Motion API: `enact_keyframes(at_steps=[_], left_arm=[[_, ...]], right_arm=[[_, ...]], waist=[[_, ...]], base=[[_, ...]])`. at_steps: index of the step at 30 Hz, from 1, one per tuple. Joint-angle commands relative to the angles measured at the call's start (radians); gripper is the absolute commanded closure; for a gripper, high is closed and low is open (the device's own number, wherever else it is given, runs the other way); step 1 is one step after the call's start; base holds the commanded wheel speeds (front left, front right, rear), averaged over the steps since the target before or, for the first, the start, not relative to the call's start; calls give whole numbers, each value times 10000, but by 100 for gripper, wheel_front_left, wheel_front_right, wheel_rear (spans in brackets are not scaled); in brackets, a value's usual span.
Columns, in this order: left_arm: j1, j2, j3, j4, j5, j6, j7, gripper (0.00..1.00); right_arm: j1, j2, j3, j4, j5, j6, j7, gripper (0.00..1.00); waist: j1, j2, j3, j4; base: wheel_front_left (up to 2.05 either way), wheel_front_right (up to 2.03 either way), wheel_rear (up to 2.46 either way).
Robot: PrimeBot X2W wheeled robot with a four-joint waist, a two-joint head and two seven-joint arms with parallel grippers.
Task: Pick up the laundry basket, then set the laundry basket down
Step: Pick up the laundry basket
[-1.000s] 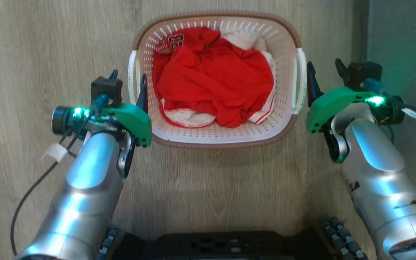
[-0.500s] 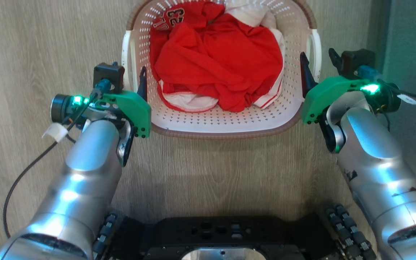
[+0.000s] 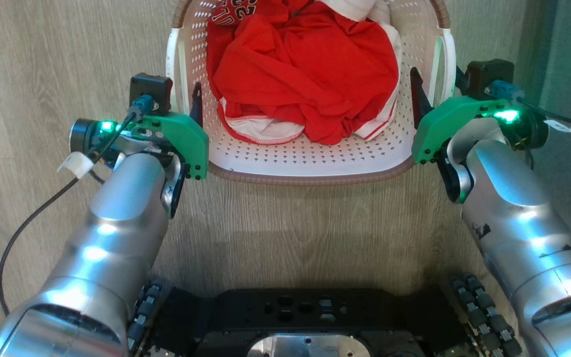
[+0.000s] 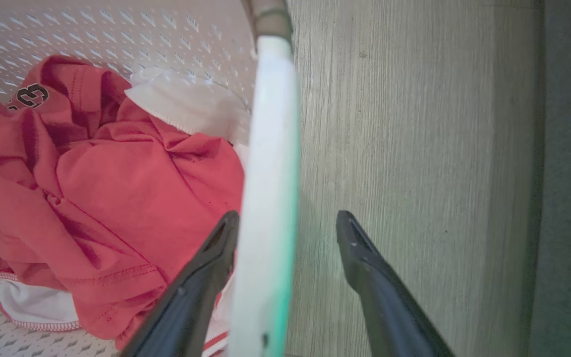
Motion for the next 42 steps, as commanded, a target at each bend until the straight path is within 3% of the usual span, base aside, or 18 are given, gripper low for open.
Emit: enact_keyframes(at_steps=[1,2,3,5,7,8,9,21,31,42], left_arm=[[143,229,120,-30,-61,72,-63,0],[115,229,34,-11,-120,76,-63,3],[57,229,-129,35,-230,69,-63,22],[15,229,-304,84,-321,52,-63,51],[-12,229,-475,134,-420,52,-63,75],[-19,229,-571,167,-464,51,-63,100],[-18,229,-663,199,-521,44,-63,100],[165,229,-1597,475,-1454,87,-63,100],[648,229,-2495,745,-2329,137,159,100],[1546,229,-3419,779,-3279,-67,1474,100]], right_arm=[[311,166,183,-68,62,-15,-103,2],[296,166,218,-45,106,-15,-103,9],[263,166,281,-5,173,-15,-103,23],[232,166,321,34,211,-15,-103,49],[205,166,350,120,227,-15,-103,63],[183,166,362,210,219,-15,-103,91],[164,166,377,292,225,-15,-103,100],[215,166,869,876,783,-15,-103,100],[529,166,1675,1742,1688,-15,-27,100],[1183,166,2475,2299,2753,-15,1309,100]], waist=[[0,-2,-9,3],[0,-2,-17,5],[0,-2,-28,5],[0,-2,-45,5],[0,-2,-69,3],[0,-2,-85,0],[0,-2,-104,1],[0,-2,-614,28],[0,-2,-1789,-32],[0,-2,-3691,27]], base=[[0,0,0],[0,0,0],[0,0,0],[0,0,0],[0,0,0],[0,0,0],[0,0,0],[0,0,0],[0,0,0],[0,0,0]])
